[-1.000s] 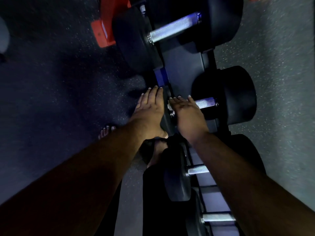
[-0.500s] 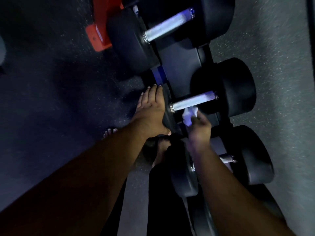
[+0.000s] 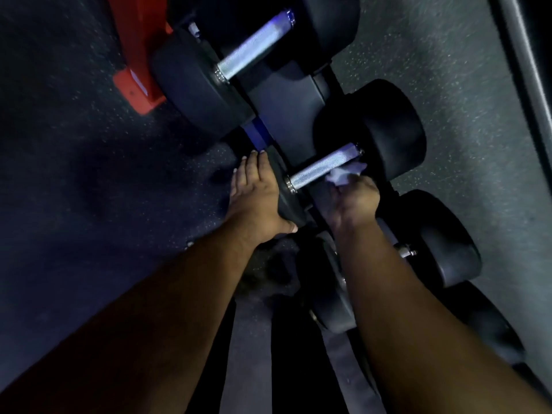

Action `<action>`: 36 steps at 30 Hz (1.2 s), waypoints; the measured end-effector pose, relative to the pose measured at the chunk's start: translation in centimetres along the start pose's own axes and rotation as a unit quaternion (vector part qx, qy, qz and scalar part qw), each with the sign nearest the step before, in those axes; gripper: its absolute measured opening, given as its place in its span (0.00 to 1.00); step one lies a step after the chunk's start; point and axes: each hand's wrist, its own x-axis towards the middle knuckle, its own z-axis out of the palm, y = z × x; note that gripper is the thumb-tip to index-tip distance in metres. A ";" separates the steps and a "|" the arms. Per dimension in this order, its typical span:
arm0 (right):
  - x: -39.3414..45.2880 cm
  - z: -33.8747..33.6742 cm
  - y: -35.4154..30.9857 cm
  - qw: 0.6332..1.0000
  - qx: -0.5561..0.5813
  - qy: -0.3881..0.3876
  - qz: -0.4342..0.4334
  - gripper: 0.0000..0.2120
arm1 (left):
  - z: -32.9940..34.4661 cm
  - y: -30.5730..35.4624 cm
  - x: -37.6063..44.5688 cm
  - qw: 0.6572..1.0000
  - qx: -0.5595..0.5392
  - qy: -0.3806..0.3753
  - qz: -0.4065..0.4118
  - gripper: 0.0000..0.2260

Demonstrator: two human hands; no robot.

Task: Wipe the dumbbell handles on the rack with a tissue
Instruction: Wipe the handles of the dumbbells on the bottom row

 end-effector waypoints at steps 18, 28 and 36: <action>-2.8 -8.0 6.7 0.927 -0.171 -0.104 -0.316 0.23 | 4.1 0.4 -4.7 0.991 0.018 0.124 0.041 0.57; 1.0 -16.2 10.6 0.522 -0.698 -0.259 -0.417 0.28 | 14.9 4.3 -12.6 0.994 -0.079 -0.061 0.046 0.40; 0.7 -19.5 12.3 0.375 -0.750 -0.207 -0.505 0.25 | 16.7 8.1 -12.8 0.997 -0.052 -0.055 0.032 0.69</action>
